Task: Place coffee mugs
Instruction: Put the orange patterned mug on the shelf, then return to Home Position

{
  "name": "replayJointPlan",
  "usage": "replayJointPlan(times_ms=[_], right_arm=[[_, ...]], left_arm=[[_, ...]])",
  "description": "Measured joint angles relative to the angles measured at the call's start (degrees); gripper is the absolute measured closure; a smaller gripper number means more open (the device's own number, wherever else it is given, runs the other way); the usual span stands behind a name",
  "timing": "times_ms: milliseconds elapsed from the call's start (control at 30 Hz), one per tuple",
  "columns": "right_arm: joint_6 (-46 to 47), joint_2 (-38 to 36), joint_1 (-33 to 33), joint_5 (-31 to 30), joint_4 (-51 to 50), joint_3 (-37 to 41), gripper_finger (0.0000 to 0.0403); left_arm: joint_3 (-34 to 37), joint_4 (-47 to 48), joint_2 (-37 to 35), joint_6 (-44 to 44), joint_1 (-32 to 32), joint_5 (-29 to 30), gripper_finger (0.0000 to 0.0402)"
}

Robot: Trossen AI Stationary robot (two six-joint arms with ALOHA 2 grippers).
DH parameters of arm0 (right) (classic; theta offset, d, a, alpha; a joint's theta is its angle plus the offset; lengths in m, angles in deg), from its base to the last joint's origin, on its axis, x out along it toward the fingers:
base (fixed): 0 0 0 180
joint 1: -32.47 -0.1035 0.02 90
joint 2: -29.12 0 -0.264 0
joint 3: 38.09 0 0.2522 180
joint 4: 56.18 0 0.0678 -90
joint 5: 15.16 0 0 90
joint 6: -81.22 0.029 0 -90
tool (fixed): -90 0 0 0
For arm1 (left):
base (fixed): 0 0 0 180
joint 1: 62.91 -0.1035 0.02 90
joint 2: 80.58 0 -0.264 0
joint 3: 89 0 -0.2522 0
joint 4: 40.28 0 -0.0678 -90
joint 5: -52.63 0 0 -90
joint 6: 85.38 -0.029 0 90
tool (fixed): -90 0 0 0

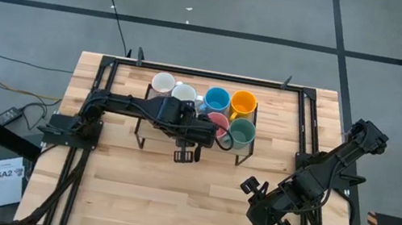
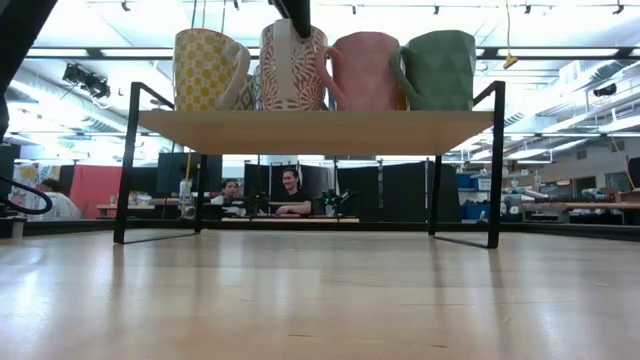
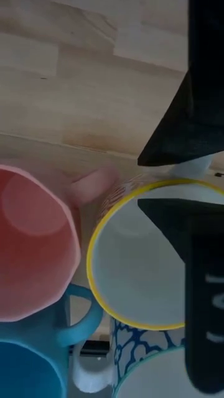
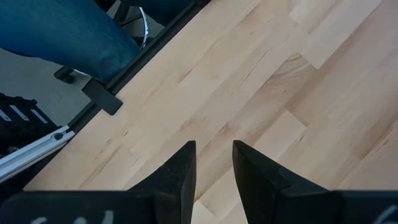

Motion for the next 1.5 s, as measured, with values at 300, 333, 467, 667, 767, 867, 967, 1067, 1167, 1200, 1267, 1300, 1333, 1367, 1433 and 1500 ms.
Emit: replayJointPlan(times_ms=[300,333,467,667,767,867,967,1067,1167,1200,1267,1300,1333,1367,1433,1500], right_arm=[[0.00,0.00,0.00,0.01,0.00,0.00,0.0292],[0.02,0.00,0.00,0.00,0.00,0.00,0.0292],[0.00,0.00,0.00,0.00,0.00,0.00,0.0292],[0.03,0.00,0.00,0.00,0.00,-0.01,0.0292],[0.20,0.00,0.00,0.00,0.00,-0.02,0.0292],[0.18,0.00,0.00,0.00,0.02,-0.02,0.0292],[0.17,-0.34,0.04,0.00,0.06,-0.01,0.0292],[1.19,-2.32,0.07,-0.37,0.09,-0.02,0.0292],[3.95,-6.06,0.09,-2.31,0.37,-0.02,0.0292],[4.60,-7.69,0.09,-3.31,0.37,-0.02,0.0292],[5.98,-11.30,0.09,-5.78,0.56,-0.02,0.0292],[6.47,-13.23,0.09,-7.11,0.55,-0.02,0.0292],[6.66,-15.15,0.09,-8.39,0.52,-0.02,0.0292],[6.66,-17.17,0.11,-9.86,0.55,-0.01,0.0292],[5.71,-21.25,0.11,-12.20,1.52,0.66,0.0292],[4.06,-25.75,0.11,-13.71,3.28,2.74,0.0292]], left_arm=[[0.00,0.04,-0.04,-1.91,-0.12,0.00,0.0299],[0.00,0.07,-0.10,-1.91,-0.09,0.00,0.0299],[0.00,0.17,-0.61,-1.89,-0.07,0.00,0.0299],[-0.07,0.17,-2.92,-1.41,0.28,-0.21,0.0299],[-0.07,0.05,-4.59,-1.38,1.35,-0.17,0.0299],[-0.07,0.20,-7.12,-1.47,3.02,-0.09,0.0299],[-0.04,0.22,-10.57,-1.80,5.09,0.65,0.0299],[-0.04,0.14,-15.02,-2.87,8.12,3.48,0.0299],[-0.04,-0.61,-19.52,-4.27,12.29,10.65,0.0299],[0.02,-0.55,-20.82,-4.47,13.80,13.10,0.0299],[0.02,-0.49,-23.18,-4.44,16.41,16.16,0.0299],[0.02,-0.34,-24.14,-4.43,17.72,16.80,0.0299],[0.02,-0.16,-25.07,-4.44,18.95,17.20,0.0299],[0.04,-0.13,-25.88,-4.43,20.06,17.65,0.0299],[0.04,-0.15,-27.32,-4.39,22.04,18.62,0.0299],[0.04,-0.22,-28.47,-3.42,23.81,20.21,0.0299]])
